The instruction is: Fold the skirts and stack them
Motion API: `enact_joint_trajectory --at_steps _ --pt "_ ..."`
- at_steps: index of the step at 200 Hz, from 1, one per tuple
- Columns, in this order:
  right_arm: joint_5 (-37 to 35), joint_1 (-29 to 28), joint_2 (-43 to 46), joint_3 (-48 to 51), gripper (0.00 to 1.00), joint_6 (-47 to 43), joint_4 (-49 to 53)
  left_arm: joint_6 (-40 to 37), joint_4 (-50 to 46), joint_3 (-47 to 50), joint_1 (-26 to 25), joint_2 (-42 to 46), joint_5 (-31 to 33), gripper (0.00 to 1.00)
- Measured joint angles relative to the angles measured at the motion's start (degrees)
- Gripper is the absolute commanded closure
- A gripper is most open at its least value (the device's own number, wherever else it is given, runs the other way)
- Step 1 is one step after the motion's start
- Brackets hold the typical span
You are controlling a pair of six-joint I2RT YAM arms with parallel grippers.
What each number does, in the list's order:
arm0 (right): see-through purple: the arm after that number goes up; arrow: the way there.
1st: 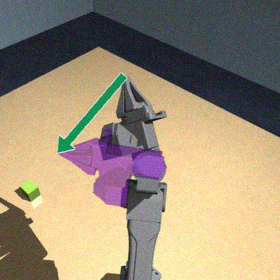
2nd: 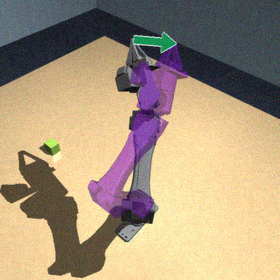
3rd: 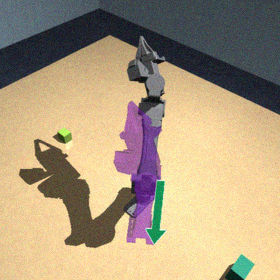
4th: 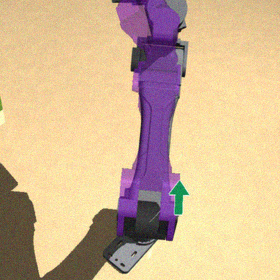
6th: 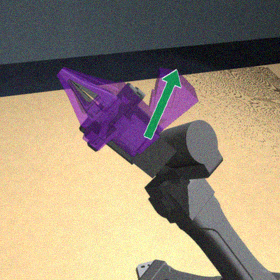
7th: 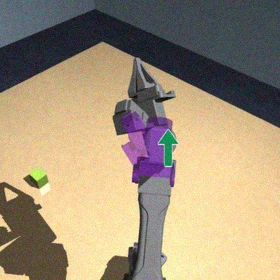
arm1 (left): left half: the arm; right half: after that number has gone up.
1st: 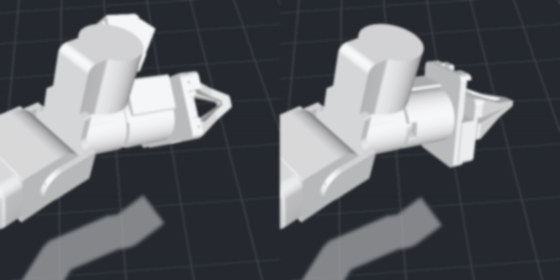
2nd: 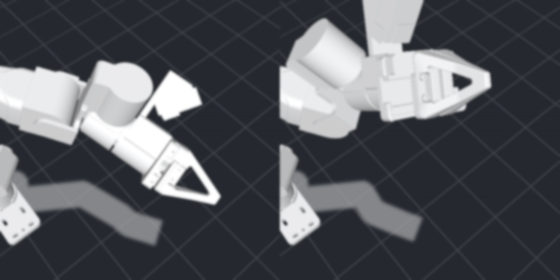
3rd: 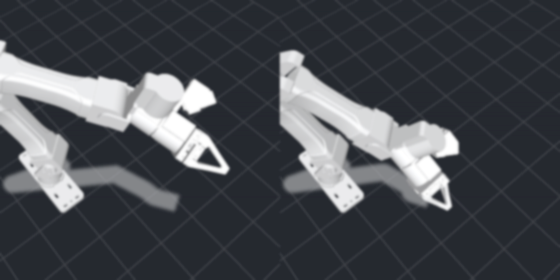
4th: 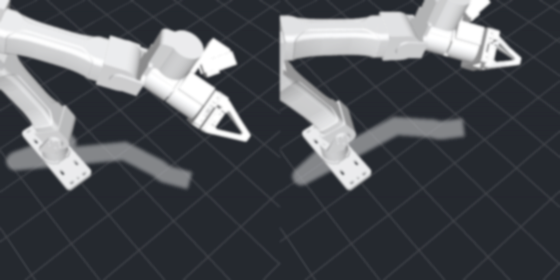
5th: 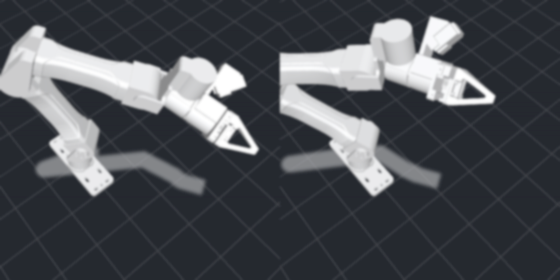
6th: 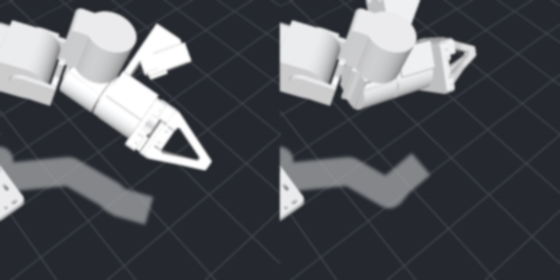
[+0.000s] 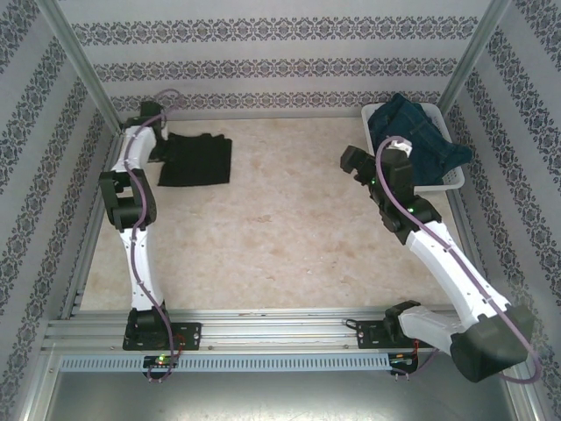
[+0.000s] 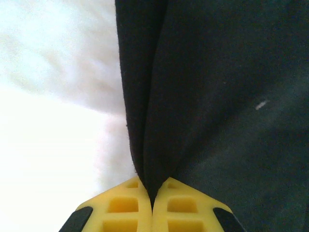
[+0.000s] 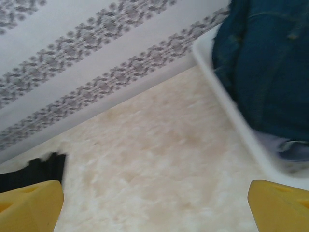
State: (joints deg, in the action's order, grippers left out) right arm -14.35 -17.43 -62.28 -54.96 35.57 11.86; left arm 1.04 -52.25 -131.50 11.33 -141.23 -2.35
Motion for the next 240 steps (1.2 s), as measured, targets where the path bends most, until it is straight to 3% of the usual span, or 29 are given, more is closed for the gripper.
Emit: enact_joint_trajectory --at_steps 39,107,112,117,120,126,129,169,202,240 --pt "-1.31 1.7 1.9 1.57 0.02 -1.05 2.86 -7.26 -3.13 -15.78 4.11 -8.41 -0.59 1.0" --pt "-2.8 2.34 2.6 1.55 0.02 -1.05 5.92 -17.57 -3.08 -16.94 5.73 -10.16 -5.18 0.99" --pt "-2.93 2.34 2.67 1.55 0.02 -1.03 6.03 -18.12 -3.1 -16.98 5.73 -10.16 -5.4 0.76" --pt "-3.04 2.34 2.71 1.55 0.02 -1.03 6.14 -18.71 -3.1 -17.03 5.73 -10.16 -5.6 0.41" --pt "-3.06 2.34 2.75 1.55 0.02 -1.03 6.16 -19.19 -3.1 -17.03 5.73 -10.16 -5.64 0.26" --pt "-3.26 2.34 2.8 1.55 0.02 -1.03 6.25 -19.52 -3.13 -17.05 5.73 -10.16 -5.68 0.05" --pt "-3.28 2.34 2.84 1.55 0.02 -1.03 6.25 -19.56 -3.13 -17.05 5.73 -10.16 -5.68 0.01" --pt "-3.89 2.34 2.51 1.42 0.02 -0.48 6.34 -16.83 -3.1 -17.14 6.01 -8.94 -4.37 0.0" --pt "-3.85 2.34 0.76 1.33 0.02 1.16 5.6 -5.25 -2.71 -16.48 4.68 -1.97 -2.16 0.0" --pt "-3.15 2.34 -0.81 1.33 0.02 2.21 4.33 10.86 3.89 -12.2 0.13 5.49 -11.45 0.0"
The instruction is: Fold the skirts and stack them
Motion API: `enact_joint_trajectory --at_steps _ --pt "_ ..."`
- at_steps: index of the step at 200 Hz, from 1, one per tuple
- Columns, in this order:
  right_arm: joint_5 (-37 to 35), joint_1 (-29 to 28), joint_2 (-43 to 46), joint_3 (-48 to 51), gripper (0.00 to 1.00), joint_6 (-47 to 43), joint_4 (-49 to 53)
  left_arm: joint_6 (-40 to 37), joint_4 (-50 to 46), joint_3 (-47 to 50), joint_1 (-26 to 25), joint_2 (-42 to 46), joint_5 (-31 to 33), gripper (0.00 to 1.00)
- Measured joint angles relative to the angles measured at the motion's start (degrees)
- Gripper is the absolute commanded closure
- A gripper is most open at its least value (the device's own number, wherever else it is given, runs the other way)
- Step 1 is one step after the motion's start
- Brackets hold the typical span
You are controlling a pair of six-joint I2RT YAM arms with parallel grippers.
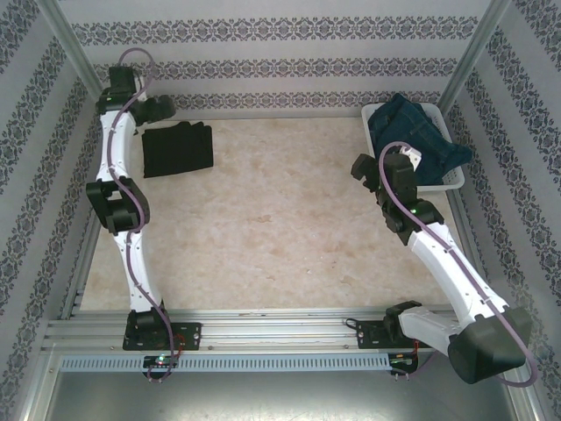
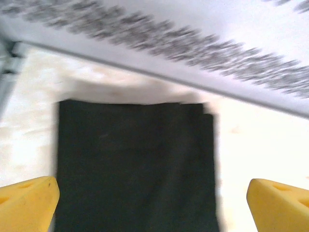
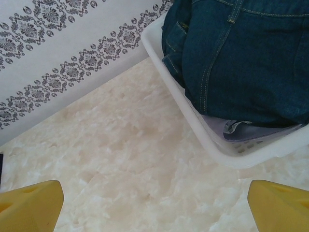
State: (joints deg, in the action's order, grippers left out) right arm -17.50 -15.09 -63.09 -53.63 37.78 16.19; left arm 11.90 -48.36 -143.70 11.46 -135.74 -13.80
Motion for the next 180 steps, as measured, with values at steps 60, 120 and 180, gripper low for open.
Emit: enact_joint_trajectory --at_steps 60,120,180 --pt "0.37 0.02 1.33 0.74 0.02 0.0 -0.09 11.5 4.46 -3.67 -4.26 -13.03 -5.51 0.0" --pt "0.37 0.74 3.98 2.38 0.02 1.05 0.33 14.47 6.25 1.16 -3.19 -16.2 -8.39 0.0" --pt "0.87 1.84 4.22 2.19 0.02 -0.48 1.4 6.75 8.79 16.09 -3.19 -8.13 -9.51 0.0"
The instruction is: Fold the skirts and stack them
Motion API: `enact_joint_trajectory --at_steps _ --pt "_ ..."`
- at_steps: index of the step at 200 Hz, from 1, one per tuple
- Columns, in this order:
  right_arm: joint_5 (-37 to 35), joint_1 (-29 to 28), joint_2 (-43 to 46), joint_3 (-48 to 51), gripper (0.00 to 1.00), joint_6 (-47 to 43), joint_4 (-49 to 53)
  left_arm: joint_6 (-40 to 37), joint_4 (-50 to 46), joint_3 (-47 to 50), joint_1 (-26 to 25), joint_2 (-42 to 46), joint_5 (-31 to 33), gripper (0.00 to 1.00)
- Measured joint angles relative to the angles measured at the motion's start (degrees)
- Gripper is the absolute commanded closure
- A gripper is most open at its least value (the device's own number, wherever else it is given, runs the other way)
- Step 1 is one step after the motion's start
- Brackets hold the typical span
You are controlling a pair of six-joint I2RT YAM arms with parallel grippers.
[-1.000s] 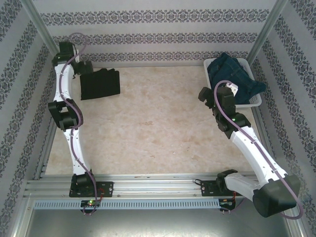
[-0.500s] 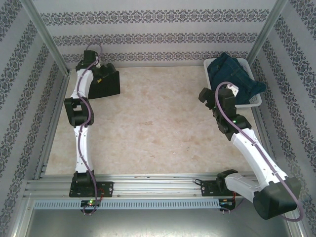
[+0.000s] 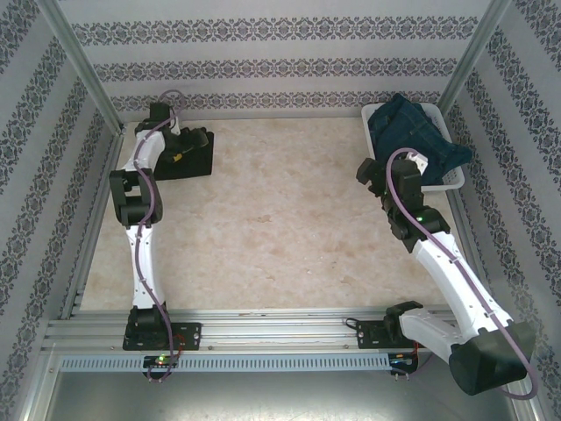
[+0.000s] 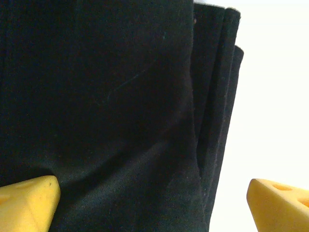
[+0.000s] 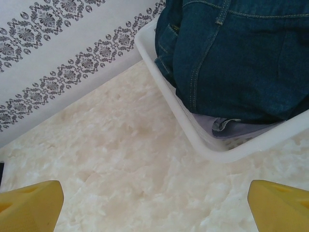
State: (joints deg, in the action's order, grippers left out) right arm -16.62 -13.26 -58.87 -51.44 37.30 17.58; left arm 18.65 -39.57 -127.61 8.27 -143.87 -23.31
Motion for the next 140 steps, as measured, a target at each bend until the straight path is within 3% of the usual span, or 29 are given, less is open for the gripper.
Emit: enact_joint_trajectory --at_steps 70,115,140 --pt "4.61 4.15 -3.32 -2.95 0.02 -3.39 0.42 -2.14 0.59 7.26 1.22 4.68 -3.34 0.0" --pt "8.7 13.22 -17.38 -16.5 0.02 -10.34 7.19 2.89 1.27 5.46 1.22 7.17 -7.06 0.0" --pt "10.86 19.37 -26.56 -23.15 0.02 -14.47 9.2 6.88 6.75 13.51 0.83 18.21 -9.11 0.0"
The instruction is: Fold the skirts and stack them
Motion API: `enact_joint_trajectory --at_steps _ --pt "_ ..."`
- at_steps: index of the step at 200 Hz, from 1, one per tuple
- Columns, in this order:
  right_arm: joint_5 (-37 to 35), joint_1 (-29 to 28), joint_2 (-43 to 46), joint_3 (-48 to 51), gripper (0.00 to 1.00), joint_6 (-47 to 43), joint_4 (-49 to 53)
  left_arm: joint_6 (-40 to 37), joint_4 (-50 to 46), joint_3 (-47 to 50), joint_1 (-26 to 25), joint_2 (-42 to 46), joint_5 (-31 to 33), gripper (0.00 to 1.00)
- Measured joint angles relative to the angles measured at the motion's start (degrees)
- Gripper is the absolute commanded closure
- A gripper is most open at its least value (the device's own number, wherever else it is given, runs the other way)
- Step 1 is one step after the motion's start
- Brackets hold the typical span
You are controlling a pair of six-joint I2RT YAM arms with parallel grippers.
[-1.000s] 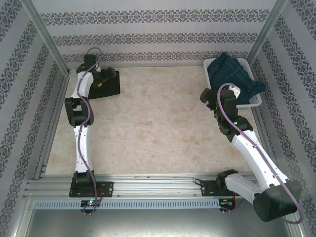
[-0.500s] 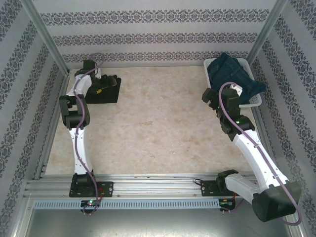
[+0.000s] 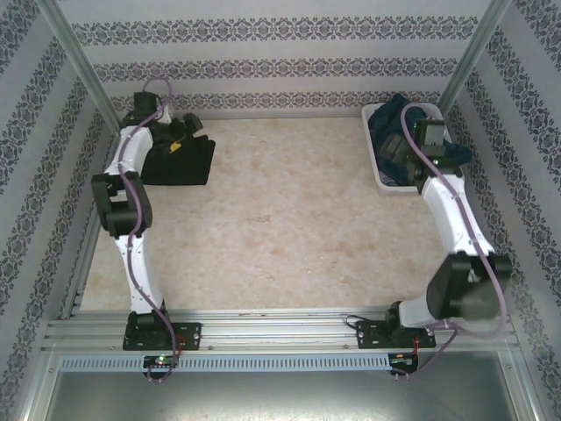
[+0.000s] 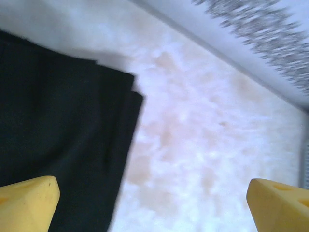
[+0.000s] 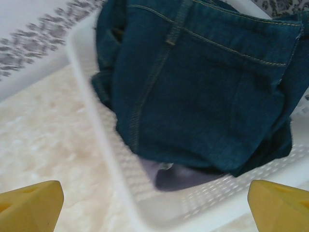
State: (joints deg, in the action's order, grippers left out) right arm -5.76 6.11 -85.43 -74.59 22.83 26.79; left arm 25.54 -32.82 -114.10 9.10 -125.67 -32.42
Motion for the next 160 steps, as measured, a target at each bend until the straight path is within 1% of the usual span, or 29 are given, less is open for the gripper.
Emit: enact_joint_trajectory --at_steps 14,23,46,66,86,96,104,110,120,123,127,133,144,160 --pt "1.03 2.95 -6.34 -5.4 0.02 -1.77 2.51 2.34 4.39 8.09 -0.48 9.05 -0.66 0.0" --pt "1.46 4.57 -11.34 -10.6 0.02 -2.38 5.2 4.17 8.26 14.36 -0.9 15.39 -1.16 0.0" --pt "3.89 6.82 -23.04 -22.93 0.02 -3.56 9.81 7.89 15.87 28.59 -1.57 28.74 -2.34 0.0" --pt "6.62 6.86 -30.95 -30.42 0.02 -3.32 12.7 9.55 17.86 36.85 -1.49 34.56 -1.9 0.0" --pt "8.13 6.34 -37.73 -36.11 0.1 -2.43 14.93 10.8 18.27 42.51 -1.01 36.2 -1.81 0.0" --pt "8.11 5.95 -41.09 -38.97 0.19 -1.68 16.2 11.34 18.23 44.59 -0.39 36.22 -1.81 0.0" --pt "7.06 5.57 -43.47 -41.07 0.28 -1.68 17.31 11.89 18.23 46.05 0.37 36.22 -1.81 0.0" --pt "6.16 5.27 -45.11 -42.6 0.41 -1.49 18.12 12.2 18.18 46.77 0.94 36.22 -1.81 0.0" --pt "4.7 4.61 -46.88 -44.63 0.73 -1.75 19.17 12.52 18.21 47.56 2.25 36.24 -1.88 0.0" --pt "4.22 4.46 -47.15 -45.07 0.79 -1.51 19.37 12.59 18.18 47.67 2.6 36.26 -1.86 0.0" --pt "3.5 4.11 -47.19 -45.4 0.85 -1.6 19.47 12.68 18.18 47.8 3.17 36.35 -1.88 0.0" --pt "2.58 3.72 -46.93 -45.48 0.92 -1.7 19.5 12.68 18.18 47.87 3.82 36.54 -1.84 0.0" --pt "1.07 3.06 -45.4 -44.5 1.0 -1.88 18.75 12.66 18.05 47.89 4.79 37.24 -1.57 0.0" --pt "-0.22 2.25 -41.29 -41.16 1.0 -2.4 17.49 12.09 17.44 47.87 5.27 39.12 -0.74 0.0"
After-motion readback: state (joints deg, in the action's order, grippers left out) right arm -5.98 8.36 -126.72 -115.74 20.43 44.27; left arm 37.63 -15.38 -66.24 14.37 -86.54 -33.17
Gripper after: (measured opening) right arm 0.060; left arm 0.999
